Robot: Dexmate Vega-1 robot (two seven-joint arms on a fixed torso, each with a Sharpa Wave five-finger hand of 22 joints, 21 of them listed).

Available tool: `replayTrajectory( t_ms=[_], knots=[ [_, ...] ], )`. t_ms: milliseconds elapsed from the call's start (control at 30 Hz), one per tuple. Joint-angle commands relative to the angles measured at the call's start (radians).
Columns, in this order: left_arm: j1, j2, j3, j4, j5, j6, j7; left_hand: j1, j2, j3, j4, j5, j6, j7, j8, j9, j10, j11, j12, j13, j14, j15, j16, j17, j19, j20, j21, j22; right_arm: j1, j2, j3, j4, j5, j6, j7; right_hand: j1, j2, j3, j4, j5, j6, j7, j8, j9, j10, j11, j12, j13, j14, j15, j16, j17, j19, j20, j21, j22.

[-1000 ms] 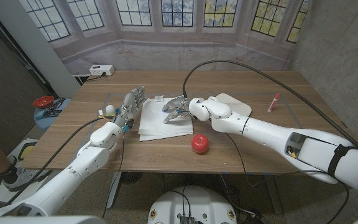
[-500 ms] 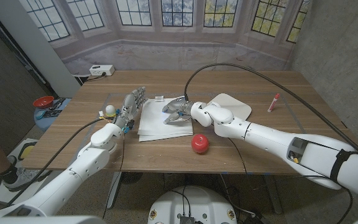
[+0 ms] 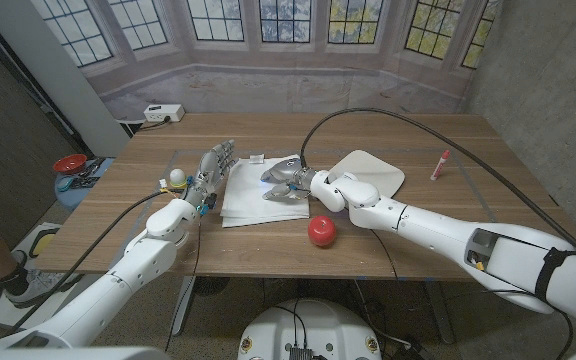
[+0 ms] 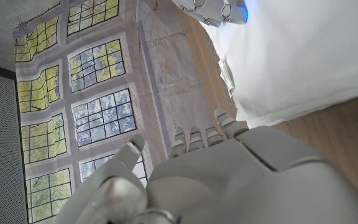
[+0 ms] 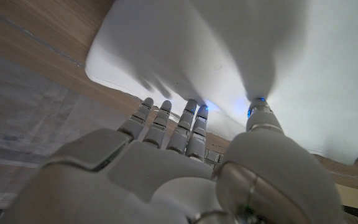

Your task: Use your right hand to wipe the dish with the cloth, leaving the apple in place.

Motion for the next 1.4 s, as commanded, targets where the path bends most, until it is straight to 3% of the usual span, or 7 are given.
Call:
replayTrajectory(
  t_ms=[33, 267, 467, 700, 1400],
  knots=[
    [-0.003, 0.001, 0.002, -0.001, 0.002, 0.002, 0.000, 0.001, 0.000, 0.008, 0.001, -0.002, 0.008, 0.002, 0.005, 0.003, -0.004, -0.003, 0.000, 0.004, 0.010, 0.003, 0.002, 0.004, 0.007, -0.001, 0.000, 0.004, -0.025, -0.005, 0.006, 0.016, -0.041, 0.025, -0.110, 0.035, -0.014, 0.011, 0.000, 0.010, 0.053, -0.009, 0.013, 0.003, 0.044, -0.008, 0.019, 0.006, 0.045, -0.095, 0.007, 0.001, 0.032, -0.007, 0.005, 0.003],
    [-0.003, -0.001, 0.003, 0.002, 0.000, 0.001, -0.002, 0.001, -0.001, 0.009, 0.001, -0.002, 0.008, 0.001, 0.005, 0.003, -0.004, -0.004, 0.000, 0.004, 0.009, 0.002, 0.002, 0.004, 0.007, 0.000, 0.000, 0.004, -0.031, -0.003, 0.007, 0.026, -0.055, 0.038, -0.149, 0.051, -0.020, 0.018, 0.003, 0.015, 0.090, -0.020, 0.018, 0.003, 0.077, -0.017, 0.031, 0.010, 0.070, -0.108, 0.004, 0.001, 0.043, -0.009, 0.002, 0.003],
    [-0.001, -0.001, 0.002, 0.003, -0.002, 0.004, -0.001, 0.001, -0.001, 0.009, 0.000, -0.002, 0.008, 0.000, 0.005, 0.003, -0.005, -0.003, -0.001, 0.004, 0.010, 0.002, 0.002, 0.004, 0.007, 0.000, 0.000, 0.004, -0.032, 0.002, 0.008, 0.044, -0.065, 0.054, -0.193, 0.066, -0.023, 0.026, 0.007, 0.021, 0.138, -0.032, 0.027, 0.003, 0.116, -0.039, 0.044, 0.014, 0.101, -0.115, 0.003, 0.003, 0.056, -0.014, 0.000, 0.003],
    [-0.003, -0.004, 0.003, 0.009, -0.004, 0.004, -0.001, 0.002, 0.000, 0.010, 0.000, -0.002, 0.008, 0.002, 0.005, 0.003, -0.005, -0.002, -0.001, 0.004, 0.009, 0.002, 0.002, 0.004, 0.007, 0.000, 0.000, 0.004, -0.030, 0.015, 0.004, 0.085, -0.073, 0.077, -0.260, 0.089, -0.030, 0.042, 0.012, 0.032, 0.238, -0.056, 0.044, 0.003, 0.199, -0.062, 0.062, 0.010, 0.160, -0.142, 0.000, 0.005, 0.087, -0.024, -0.002, 0.002],
    [-0.012, -0.010, 0.006, 0.031, -0.010, 0.007, -0.011, 0.003, -0.001, 0.011, -0.002, -0.002, 0.009, 0.002, 0.005, 0.003, -0.004, -0.002, 0.000, 0.004, 0.010, 0.002, 0.002, 0.004, 0.007, 0.000, -0.001, 0.004, -0.008, 0.057, -0.022, 0.224, -0.047, 0.116, -0.373, 0.131, -0.031, 0.089, 0.015, 0.048, 0.367, -0.068, 0.044, 0.002, 0.346, -0.061, 0.086, 0.009, 0.264, -0.175, -0.013, 0.012, 0.131, -0.047, -0.008, 0.002]
  ],
)
